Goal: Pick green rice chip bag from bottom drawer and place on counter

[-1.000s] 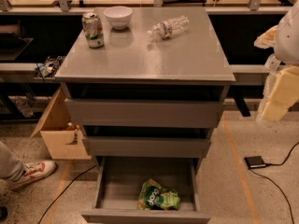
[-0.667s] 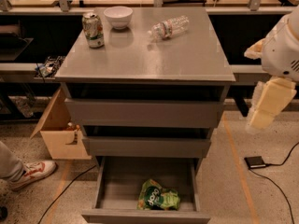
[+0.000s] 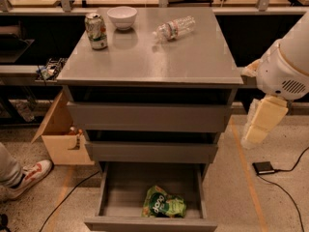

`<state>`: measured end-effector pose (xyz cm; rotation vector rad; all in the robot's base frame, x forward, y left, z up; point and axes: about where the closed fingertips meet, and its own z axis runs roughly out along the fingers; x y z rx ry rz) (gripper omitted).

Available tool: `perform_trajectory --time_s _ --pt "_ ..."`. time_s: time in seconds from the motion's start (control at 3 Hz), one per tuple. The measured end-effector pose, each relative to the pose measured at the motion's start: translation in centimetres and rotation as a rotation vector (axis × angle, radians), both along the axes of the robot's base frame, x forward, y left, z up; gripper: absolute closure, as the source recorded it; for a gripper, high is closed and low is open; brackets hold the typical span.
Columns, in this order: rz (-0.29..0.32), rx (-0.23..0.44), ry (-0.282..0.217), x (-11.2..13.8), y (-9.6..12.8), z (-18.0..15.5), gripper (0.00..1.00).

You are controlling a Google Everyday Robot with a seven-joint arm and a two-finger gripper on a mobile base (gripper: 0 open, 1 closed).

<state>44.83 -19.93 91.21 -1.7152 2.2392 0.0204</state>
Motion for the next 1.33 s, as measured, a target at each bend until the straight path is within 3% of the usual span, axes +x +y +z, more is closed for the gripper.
perform_trajectory --time_s 0.33,1.33 --pt "0.009 0.009 0.015 0.9 0.6 -2.5 0.0" --pt "0.012 0.216 0.168 3.8 5.7 -23.7 0.0"
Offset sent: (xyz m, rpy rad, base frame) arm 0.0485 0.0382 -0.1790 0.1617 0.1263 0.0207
